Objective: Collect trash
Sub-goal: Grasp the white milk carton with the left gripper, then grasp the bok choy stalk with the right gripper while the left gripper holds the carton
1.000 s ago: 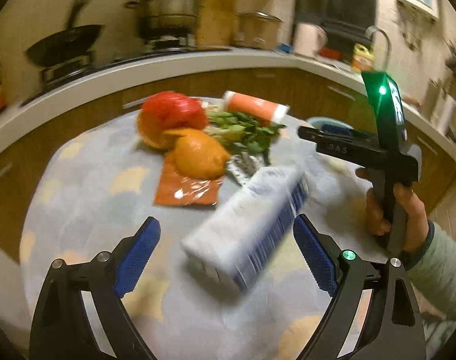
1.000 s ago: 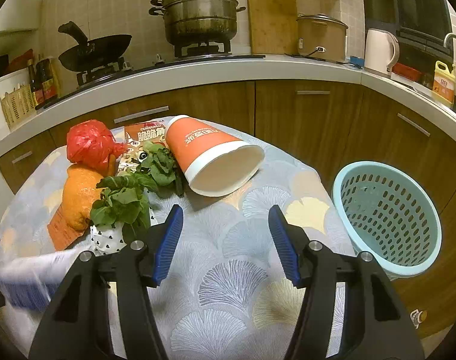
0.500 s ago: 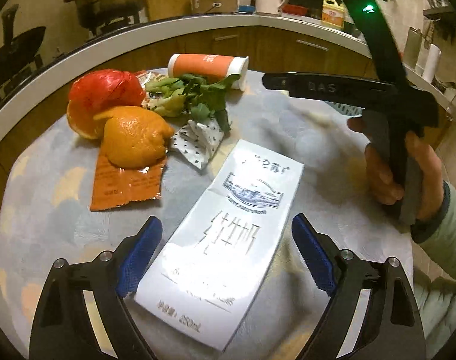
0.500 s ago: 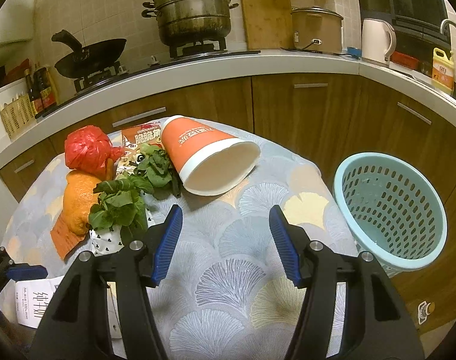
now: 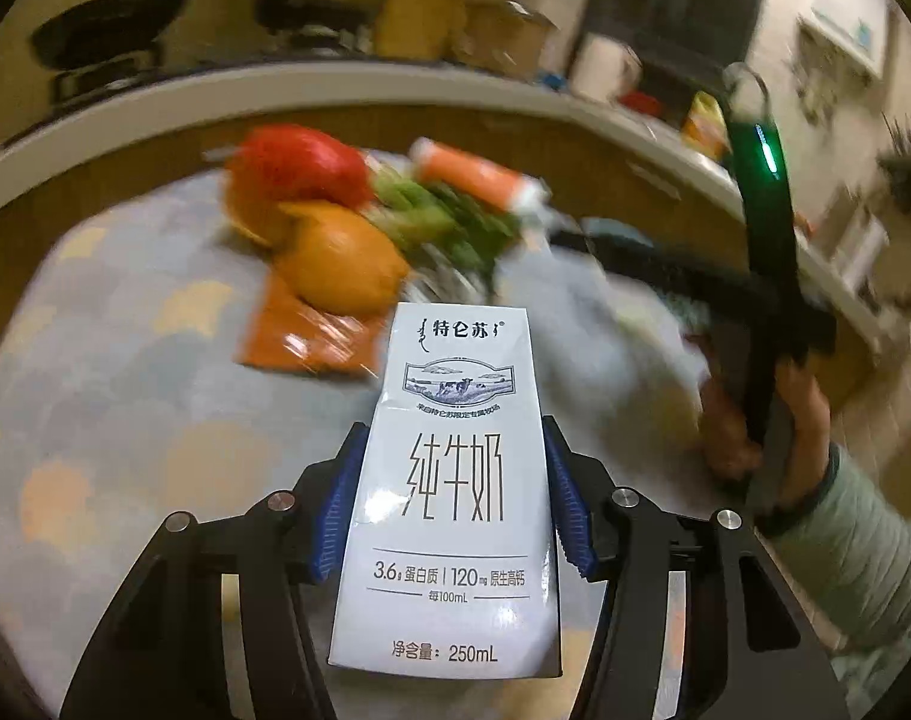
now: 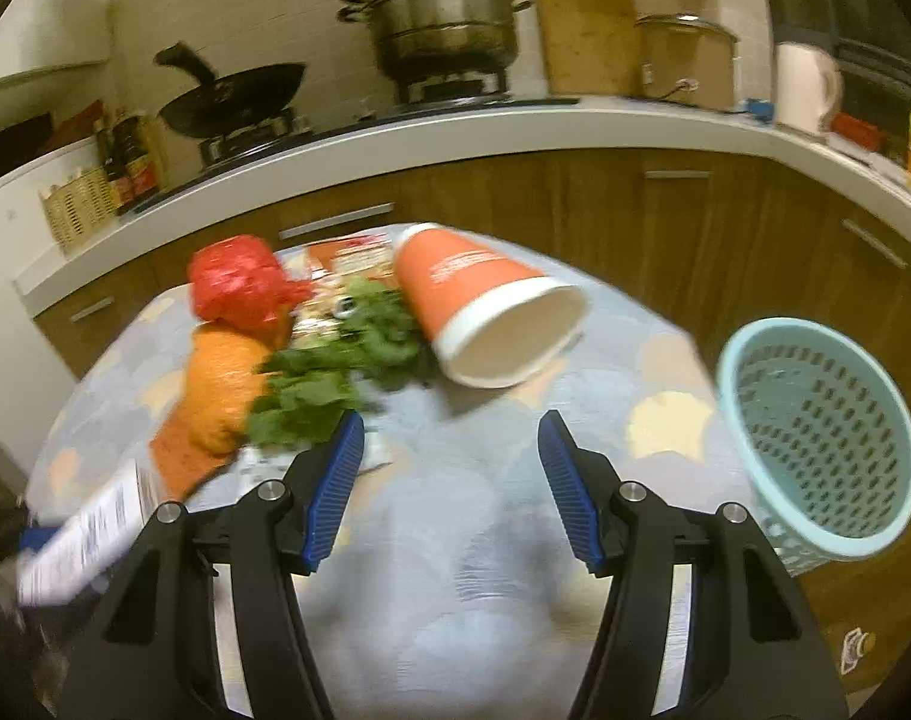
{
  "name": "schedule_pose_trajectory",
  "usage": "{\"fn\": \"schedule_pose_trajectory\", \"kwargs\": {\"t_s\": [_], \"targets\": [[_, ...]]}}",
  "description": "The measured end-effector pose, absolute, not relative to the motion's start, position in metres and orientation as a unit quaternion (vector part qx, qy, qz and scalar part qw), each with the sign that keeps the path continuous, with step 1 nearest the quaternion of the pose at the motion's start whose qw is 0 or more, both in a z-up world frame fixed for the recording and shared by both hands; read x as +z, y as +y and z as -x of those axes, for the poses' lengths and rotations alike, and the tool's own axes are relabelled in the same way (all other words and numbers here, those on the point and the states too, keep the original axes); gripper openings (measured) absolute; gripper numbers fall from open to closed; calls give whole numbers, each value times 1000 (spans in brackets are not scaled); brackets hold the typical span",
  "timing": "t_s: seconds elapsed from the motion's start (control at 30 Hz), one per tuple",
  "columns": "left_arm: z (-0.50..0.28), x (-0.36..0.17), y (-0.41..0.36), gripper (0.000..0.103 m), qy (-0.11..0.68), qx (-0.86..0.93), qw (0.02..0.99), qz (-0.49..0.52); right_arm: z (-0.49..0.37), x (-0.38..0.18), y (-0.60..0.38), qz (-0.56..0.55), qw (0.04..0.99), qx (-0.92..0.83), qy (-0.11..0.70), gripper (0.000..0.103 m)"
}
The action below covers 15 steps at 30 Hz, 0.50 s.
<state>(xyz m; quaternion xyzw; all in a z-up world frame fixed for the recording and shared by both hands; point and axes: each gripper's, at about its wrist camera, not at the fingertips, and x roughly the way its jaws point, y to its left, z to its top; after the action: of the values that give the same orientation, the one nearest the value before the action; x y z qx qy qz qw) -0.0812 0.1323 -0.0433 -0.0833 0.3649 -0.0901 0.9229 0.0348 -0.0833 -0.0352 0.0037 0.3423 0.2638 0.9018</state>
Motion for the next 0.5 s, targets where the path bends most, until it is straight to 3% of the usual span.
{"fn": "schedule_pose_trajectory", "kwargs": {"t_s": [0.4, 0.43, 0.47, 0.5], "targets": [[36, -37, 206, 53, 278, 119, 941, 153, -65, -43, -21, -1, 861, 307, 405, 55], [36, -39, 206, 53, 273, 119, 941, 159, -66, -43, -18, 2, 861, 307, 405, 50], [36, -41, 207, 53, 272, 118, 941, 164, -65, -43, -15, 10, 860, 310, 404, 35], [37, -42, 206, 53, 271, 122, 941, 162, -65, -42, -11, 17, 857, 319, 406, 26]]}}
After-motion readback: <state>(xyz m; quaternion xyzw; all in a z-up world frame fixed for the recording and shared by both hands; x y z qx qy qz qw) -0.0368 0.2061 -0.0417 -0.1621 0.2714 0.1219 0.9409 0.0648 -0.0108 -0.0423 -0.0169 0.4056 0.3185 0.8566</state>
